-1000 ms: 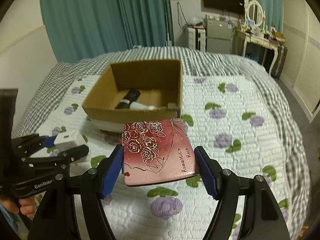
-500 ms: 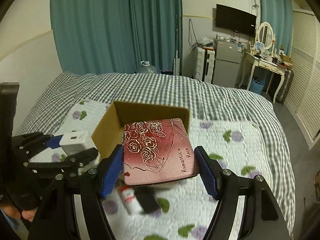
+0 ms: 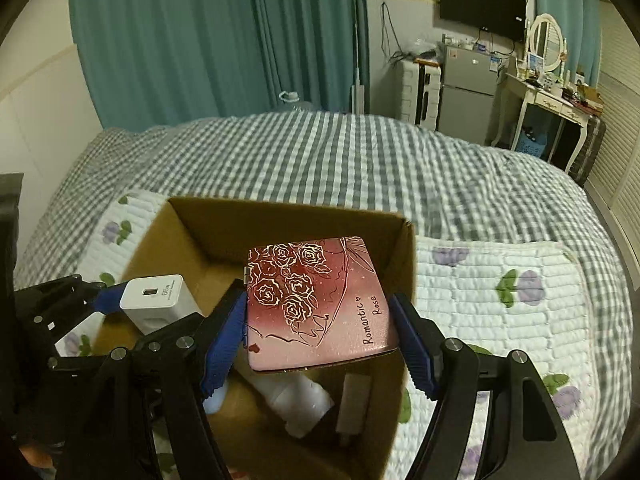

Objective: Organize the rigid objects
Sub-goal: 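Lower the phone case and white charger into the box and release both, then grasp the red-capped white bottle with the left gripper while the right grasps the black USB adapter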

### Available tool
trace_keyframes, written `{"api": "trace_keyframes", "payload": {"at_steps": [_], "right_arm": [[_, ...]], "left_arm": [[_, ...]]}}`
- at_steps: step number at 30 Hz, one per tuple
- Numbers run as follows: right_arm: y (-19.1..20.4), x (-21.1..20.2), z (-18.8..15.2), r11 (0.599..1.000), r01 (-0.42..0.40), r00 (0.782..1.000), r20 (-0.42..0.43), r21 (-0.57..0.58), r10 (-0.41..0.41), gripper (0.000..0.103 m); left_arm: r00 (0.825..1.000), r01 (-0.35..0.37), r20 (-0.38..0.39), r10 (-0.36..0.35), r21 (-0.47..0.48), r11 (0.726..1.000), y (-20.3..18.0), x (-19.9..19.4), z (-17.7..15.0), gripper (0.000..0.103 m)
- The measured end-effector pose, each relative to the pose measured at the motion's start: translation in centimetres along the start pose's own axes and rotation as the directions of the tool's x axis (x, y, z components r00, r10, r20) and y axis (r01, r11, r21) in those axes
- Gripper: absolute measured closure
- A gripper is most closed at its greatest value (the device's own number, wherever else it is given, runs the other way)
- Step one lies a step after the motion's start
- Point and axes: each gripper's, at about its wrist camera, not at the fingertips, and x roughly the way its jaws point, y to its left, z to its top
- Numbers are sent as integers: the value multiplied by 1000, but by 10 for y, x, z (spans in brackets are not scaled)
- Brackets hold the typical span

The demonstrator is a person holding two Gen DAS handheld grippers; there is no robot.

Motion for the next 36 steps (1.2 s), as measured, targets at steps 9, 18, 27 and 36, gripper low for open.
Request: {"api": "trace_keyframes", "payload": {"at_steps": [9, 18, 27, 36], "right_arm": [[-8, -11, 3, 999, 25, 1000, 17, 43, -26, 21], [-15, -115, 7, 998, 64, 991, 119, 23, -66, 19], [-5, -206, -24, 996, 82, 981, 178, -22, -76, 18], [6, -208, -79, 996, 56, 991, 122, -68, -47, 18]], "left_arm": [[1000, -7, 3, 7, -8, 1000, -4, -13, 1, 41], [994, -45, 101, 48, -24, 999, -11, -107, -2, 37], [987, -51, 151, 62, -71, 996, -22, -180, -32, 36], [992, -52, 111, 66, -123, 991, -25, -172, -84, 36]]}}
